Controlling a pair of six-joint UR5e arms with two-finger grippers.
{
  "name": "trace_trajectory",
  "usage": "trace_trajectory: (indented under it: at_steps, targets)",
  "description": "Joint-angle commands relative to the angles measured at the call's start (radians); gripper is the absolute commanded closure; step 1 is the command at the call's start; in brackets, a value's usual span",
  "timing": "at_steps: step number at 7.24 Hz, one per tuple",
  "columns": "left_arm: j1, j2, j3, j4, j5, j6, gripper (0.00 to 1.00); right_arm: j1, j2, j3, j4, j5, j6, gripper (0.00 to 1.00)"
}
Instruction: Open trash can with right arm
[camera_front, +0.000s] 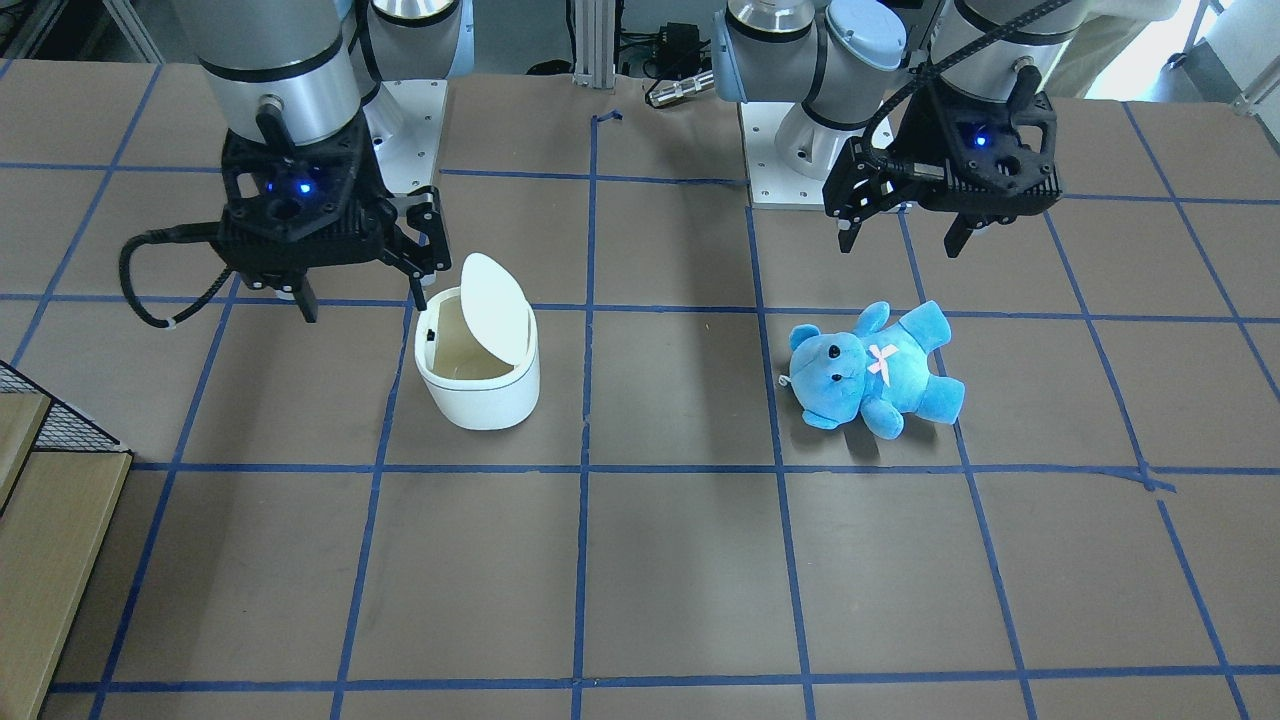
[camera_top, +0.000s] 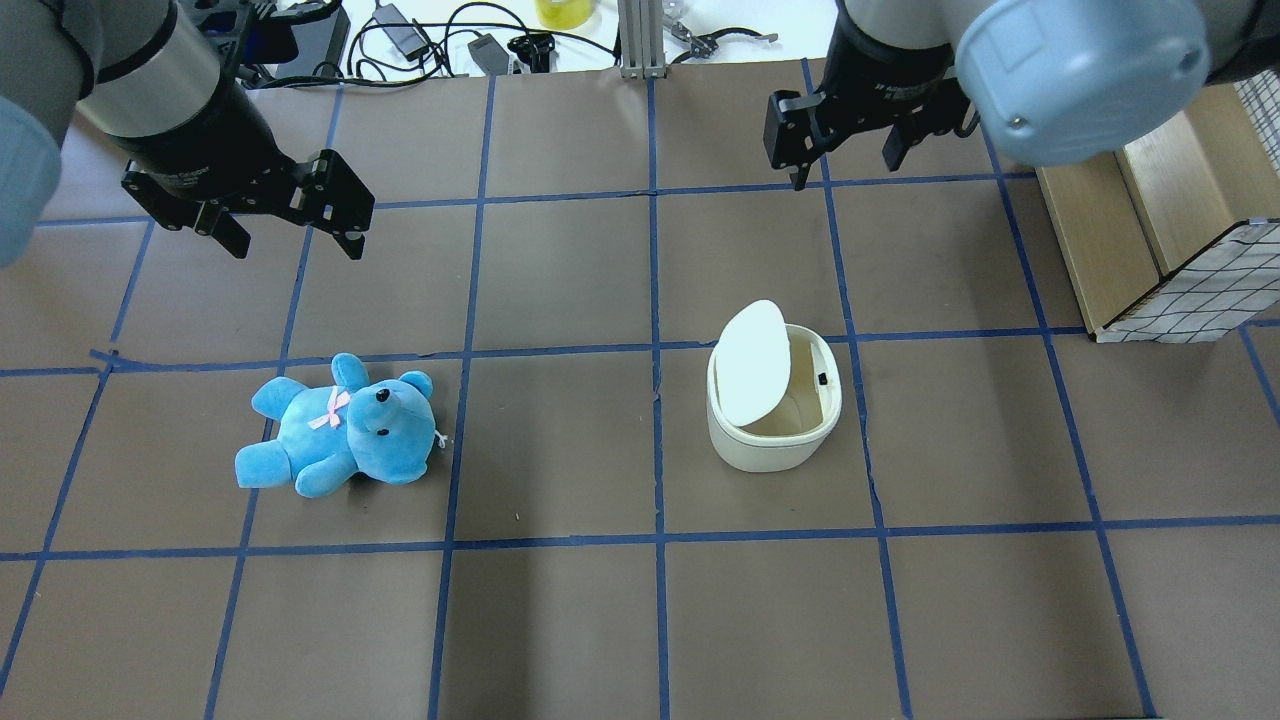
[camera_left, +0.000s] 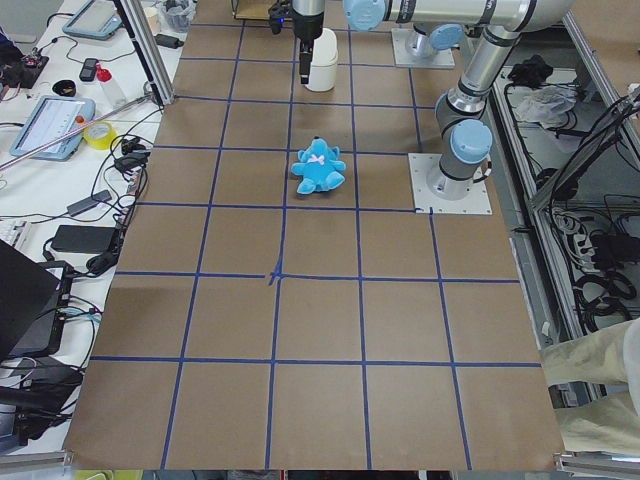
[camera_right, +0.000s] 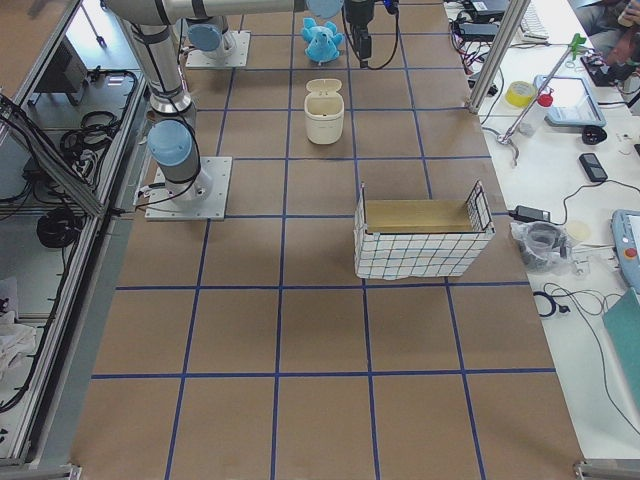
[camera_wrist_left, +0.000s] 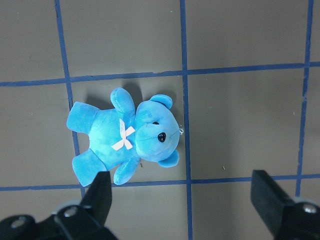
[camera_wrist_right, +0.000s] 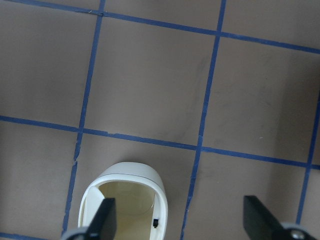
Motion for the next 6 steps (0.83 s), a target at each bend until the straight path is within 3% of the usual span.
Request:
trace_trajectory:
  at_steps: [1, 6]
  targets:
    - [0.0, 0.0, 0.0, 0.0, 0.0, 0.0, 0.0, -0.071, -0.004, -0.04, 0.042, 0.0, -0.066, 0.0]
    - [0.0, 0.0, 0.0, 0.0, 0.0, 0.0, 0.0, -0.188, -0.01, -0.074, 0.105, 0.033, -0.183, 0.0]
